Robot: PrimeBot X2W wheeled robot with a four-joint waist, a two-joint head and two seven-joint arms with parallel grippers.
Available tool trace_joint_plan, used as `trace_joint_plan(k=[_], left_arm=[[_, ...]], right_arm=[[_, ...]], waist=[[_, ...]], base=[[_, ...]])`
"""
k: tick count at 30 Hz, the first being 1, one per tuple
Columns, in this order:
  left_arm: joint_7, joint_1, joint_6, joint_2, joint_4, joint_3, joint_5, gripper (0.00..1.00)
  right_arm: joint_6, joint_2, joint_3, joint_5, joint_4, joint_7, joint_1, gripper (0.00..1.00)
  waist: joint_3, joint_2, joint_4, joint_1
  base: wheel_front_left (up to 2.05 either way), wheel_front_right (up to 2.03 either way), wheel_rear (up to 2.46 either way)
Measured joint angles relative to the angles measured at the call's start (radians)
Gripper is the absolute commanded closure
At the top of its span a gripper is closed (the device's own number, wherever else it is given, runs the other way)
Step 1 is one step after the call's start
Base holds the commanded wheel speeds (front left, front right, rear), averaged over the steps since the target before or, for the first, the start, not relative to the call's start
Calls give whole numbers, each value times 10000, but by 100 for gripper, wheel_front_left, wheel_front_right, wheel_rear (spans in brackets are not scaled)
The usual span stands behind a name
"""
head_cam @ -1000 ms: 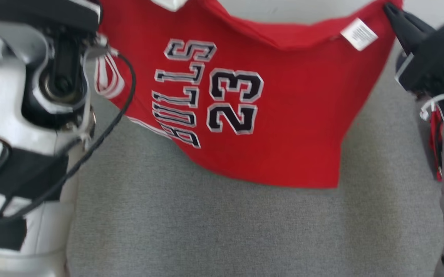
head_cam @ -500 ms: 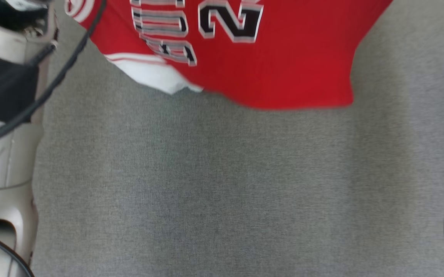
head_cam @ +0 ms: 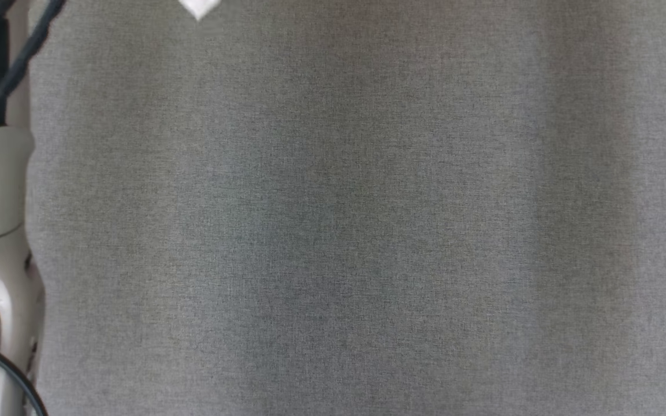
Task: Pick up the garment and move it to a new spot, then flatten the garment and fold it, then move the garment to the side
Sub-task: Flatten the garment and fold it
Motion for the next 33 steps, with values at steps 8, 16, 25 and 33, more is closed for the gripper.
trace_joint_plan(k=[8, 16, 25, 33], left_arm=[[-65, 1314, -1112, -385, 309, -759, 253, 100], [-33, 3379, -1868, -489, 228, -1375, -42, 100], [1051, 7118, -1818, 127, -777, -1801, -890, 100], [2347, 10283, -1524, 861, -2303, -2209, -1806, 100]], right_arm=[[0, -627, 855, -351, 489, 385, 1215, 100], [2, -1668, 1494, 1112, -309, 1950, 3844, 100], [2, -1868, 1413, 2573, -2433, 4040, 7475, 100], [2, -1601, 1308, 2692, -4065, 5616, 10065, 100]], waist=[[253, -1, 221, 0], [124, -1, 613, 0], [-906, -2, 788, -3], [-2046, -3, 872, -4]], base=[[0, 0, 0], [0, 0, 0], [0, 0, 0], [0, 0, 0]])
